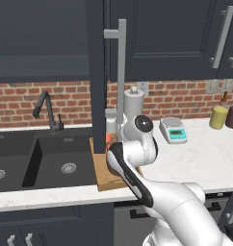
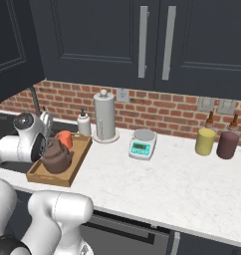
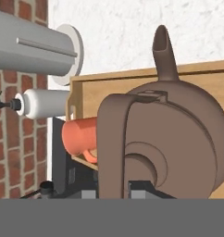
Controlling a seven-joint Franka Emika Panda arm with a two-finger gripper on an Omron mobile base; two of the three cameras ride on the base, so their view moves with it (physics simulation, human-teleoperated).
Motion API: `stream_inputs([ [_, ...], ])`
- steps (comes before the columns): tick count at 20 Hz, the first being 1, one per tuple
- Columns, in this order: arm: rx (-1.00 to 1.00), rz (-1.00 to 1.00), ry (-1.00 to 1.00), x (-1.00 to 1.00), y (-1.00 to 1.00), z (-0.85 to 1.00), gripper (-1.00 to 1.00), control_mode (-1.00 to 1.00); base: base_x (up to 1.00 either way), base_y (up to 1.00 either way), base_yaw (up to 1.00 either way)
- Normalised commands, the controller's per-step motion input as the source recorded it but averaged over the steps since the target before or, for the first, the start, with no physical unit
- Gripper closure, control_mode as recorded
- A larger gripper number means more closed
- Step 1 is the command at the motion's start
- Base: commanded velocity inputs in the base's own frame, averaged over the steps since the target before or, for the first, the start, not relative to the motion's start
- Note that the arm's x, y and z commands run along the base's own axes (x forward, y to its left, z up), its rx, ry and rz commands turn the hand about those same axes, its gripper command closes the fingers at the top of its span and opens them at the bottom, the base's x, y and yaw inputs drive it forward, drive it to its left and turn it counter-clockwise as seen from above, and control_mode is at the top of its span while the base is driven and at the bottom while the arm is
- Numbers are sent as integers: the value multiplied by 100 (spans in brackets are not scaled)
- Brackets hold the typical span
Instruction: Pick the kettle from the counter and place it on the tray. Then pick the mug from the cabinet and place it on the tray. Then close the cabinet doors.
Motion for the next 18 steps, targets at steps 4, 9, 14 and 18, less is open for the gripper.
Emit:
stream_inputs([
  [4, 0, 1, 0, 9, 1, -27, 100, -100, 0, 0, 0],
  [9, 0, 2, 0, 5, 0, -22, 100, -100, 0, 0, 0],
  [14, 1, 3, -2, 1, 0, -19, 100, -100, 0, 0, 0],
  [18, 0, 1, 0, 0, 0, -22, -100, -100, 0, 0, 0],
])
